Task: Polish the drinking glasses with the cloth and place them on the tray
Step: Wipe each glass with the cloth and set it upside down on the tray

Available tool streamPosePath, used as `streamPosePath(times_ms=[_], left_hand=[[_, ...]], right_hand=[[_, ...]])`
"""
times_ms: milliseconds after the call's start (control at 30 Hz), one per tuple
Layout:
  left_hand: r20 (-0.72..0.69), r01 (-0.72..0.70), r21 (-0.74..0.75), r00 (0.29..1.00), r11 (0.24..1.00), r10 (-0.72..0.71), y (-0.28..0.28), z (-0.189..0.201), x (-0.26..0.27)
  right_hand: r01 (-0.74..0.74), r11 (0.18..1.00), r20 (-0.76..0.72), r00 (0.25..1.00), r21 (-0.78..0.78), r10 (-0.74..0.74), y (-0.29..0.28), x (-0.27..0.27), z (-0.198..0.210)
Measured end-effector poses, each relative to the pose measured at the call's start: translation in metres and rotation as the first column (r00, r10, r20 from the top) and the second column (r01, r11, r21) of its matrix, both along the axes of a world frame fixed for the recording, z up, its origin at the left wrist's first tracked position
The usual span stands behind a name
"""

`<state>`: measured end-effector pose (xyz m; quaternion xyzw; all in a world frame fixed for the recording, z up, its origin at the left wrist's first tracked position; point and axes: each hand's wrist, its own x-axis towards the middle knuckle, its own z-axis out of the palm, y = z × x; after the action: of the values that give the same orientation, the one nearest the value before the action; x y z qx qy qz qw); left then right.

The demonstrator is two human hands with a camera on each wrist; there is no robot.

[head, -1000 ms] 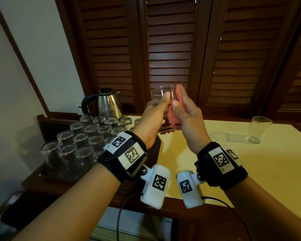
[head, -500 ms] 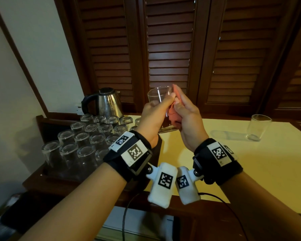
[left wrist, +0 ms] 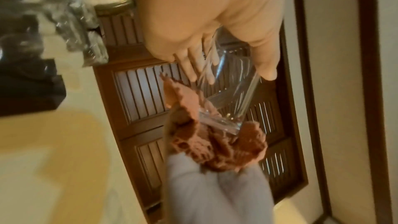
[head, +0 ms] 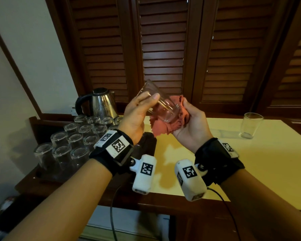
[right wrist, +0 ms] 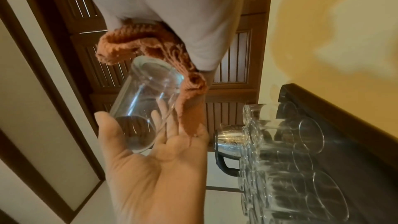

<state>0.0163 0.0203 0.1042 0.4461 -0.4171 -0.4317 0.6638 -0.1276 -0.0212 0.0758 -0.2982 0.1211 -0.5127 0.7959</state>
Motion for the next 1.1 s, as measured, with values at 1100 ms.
streamPosePath(times_ms=[1100], left_hand=[[0.412, -0.033, -0.235, 0.902, 0.971, 0.13, -0.006, -0.015, -0.009]], right_hand=[[0.155, 0.988, -0.286, 0.947, 0.012, -0.145, -0.022, 0.018, 0.005]])
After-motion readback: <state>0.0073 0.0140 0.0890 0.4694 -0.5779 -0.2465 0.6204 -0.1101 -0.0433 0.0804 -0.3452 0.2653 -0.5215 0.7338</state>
